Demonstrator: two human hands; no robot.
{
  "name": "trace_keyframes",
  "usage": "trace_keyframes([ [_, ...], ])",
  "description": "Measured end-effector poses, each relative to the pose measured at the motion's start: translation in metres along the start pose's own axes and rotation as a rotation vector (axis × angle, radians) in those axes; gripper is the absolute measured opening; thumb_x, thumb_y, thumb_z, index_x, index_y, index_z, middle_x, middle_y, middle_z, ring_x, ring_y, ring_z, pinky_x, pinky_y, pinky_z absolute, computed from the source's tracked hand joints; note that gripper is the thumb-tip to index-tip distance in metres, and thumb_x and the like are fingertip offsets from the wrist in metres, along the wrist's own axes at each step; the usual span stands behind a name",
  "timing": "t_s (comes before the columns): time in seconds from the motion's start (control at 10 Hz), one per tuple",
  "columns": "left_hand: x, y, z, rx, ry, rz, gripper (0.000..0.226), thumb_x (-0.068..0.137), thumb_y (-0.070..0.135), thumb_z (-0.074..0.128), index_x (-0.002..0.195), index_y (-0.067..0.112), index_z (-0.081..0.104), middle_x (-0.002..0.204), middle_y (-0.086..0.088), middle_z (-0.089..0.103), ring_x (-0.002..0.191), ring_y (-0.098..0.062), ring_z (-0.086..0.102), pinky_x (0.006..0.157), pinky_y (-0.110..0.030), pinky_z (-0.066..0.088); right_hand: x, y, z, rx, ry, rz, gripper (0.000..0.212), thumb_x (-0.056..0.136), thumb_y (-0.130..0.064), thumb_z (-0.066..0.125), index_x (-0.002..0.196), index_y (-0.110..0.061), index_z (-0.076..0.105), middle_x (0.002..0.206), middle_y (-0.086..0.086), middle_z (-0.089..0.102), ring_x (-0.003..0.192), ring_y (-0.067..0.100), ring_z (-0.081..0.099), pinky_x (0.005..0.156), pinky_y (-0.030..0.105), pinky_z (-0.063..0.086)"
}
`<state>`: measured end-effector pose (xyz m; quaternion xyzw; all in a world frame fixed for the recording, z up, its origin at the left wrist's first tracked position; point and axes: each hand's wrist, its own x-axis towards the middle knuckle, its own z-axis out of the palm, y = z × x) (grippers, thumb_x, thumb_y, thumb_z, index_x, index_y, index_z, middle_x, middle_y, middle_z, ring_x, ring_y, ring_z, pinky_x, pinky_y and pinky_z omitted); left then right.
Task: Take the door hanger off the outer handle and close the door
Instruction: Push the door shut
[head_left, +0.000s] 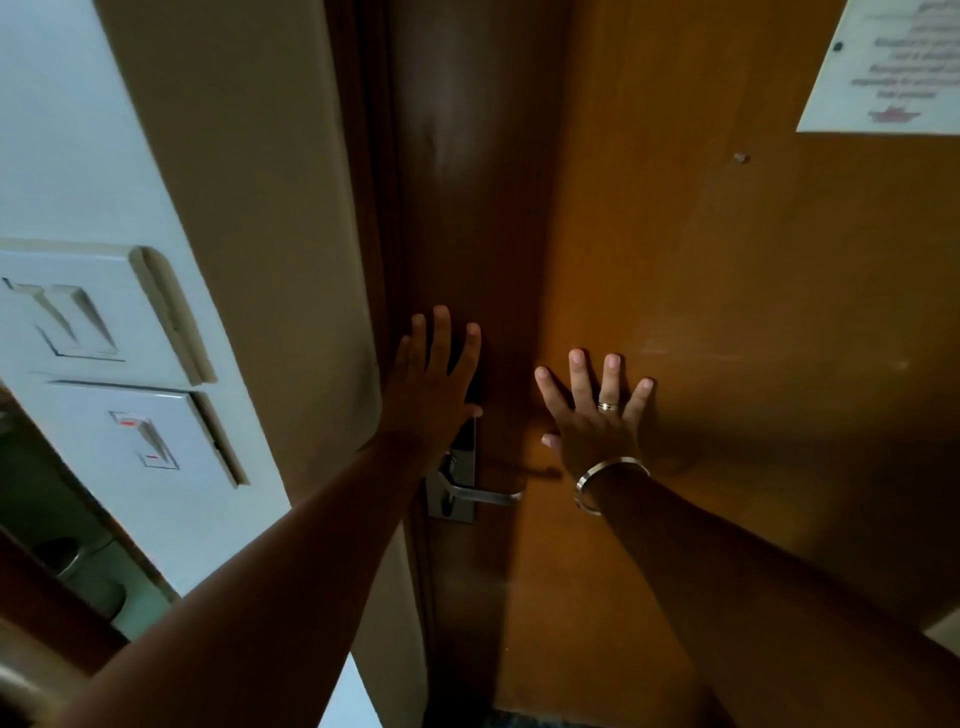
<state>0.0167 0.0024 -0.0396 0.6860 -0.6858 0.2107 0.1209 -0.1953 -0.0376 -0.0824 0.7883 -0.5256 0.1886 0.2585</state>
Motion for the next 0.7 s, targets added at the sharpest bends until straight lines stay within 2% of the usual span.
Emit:
trace_keyframes([
  [0.1,0.0,0.002,0.004,0.038,0.07,0.004,0.112,0.073,0.054,0.076,0.156,0.016,0.01,0.161,-0.029,0.008,0.146,-0.051,0.01,0.115,-0.059,0.014,0.002,0.006,0.015,0.043,-0.002,-0.039,0.126,0.063,-0.045,0.082,0.15,-0.036,-0.008,0.161,0.012,0.007,0.144,0.047,-0.01,0.099,0.081,0.0],
  [0.2,-0.002,0.0,0.002,0.045,0.087,-0.007,0.111,0.072,0.055,0.076,0.155,0.017,0.013,0.161,-0.029,0.011,0.146,-0.05,0.013,0.114,-0.062,0.018,0.004,0.006,0.021,0.103,-0.049,-0.055,0.127,0.067,-0.046,0.079,0.147,-0.038,-0.02,0.159,0.01,-0.008,0.14,0.046,-0.026,0.099,0.077,-0.016],
  [0.3,-0.004,0.004,-0.004,0.049,0.036,-0.035,0.111,0.077,0.058,0.07,0.155,0.021,0.001,0.163,-0.025,0.001,0.148,-0.046,0.005,0.116,-0.06,0.012,0.004,0.004,0.011,0.104,-0.128,-0.02,0.129,0.067,-0.051,0.076,0.143,-0.039,-0.028,0.156,0.003,-0.026,0.136,0.044,-0.037,0.1,0.076,-0.02],
  [0.4,-0.007,0.007,-0.007,0.045,-0.004,-0.061,0.11,0.081,0.059,0.066,0.153,0.024,-0.01,0.163,-0.022,-0.008,0.149,-0.043,-0.003,0.117,-0.059,0.006,0.001,0.004,0.004,0.105,-0.165,-0.014,0.126,0.07,-0.054,0.072,0.14,-0.04,-0.032,0.15,0.001,-0.039,0.133,0.041,-0.042,0.1,0.076,-0.017],
  [0.5,-0.007,0.008,-0.015,0.036,-0.019,-0.069,0.109,0.083,0.064,0.058,0.148,0.027,-0.021,0.163,-0.019,-0.012,0.149,-0.041,-0.006,0.116,-0.059,0.0,-0.003,0.007,-0.016,0.079,-0.181,-0.024,0.122,0.067,-0.048,0.076,0.149,-0.038,-0.014,0.16,0.003,-0.022,0.142,0.042,-0.027,0.104,0.075,-0.007],
  [0.6,-0.01,0.009,-0.025,0.032,-0.029,-0.073,0.106,0.084,0.072,0.048,0.145,0.029,-0.027,0.162,-0.016,-0.019,0.149,-0.039,-0.011,0.115,-0.057,-0.008,-0.013,0.013,-0.039,0.087,-0.087,-0.02,0.101,0.067,-0.038,0.078,0.15,-0.03,0.021,0.162,0.012,0.014,0.146,0.041,0.013,0.109,0.069,0.018],
  [0.7,-0.016,0.018,-0.047,0.02,-0.007,-0.064,0.107,0.083,0.071,0.05,0.149,0.03,-0.025,0.161,-0.011,-0.026,0.148,-0.037,-0.018,0.112,-0.055,-0.017,-0.005,0.018,-0.079,0.122,0.037,0.022,0.074,0.084,-0.035,0.057,0.15,-0.028,0.024,0.161,0.015,0.017,0.146,0.039,0.018,0.112,0.064,0.016],
])
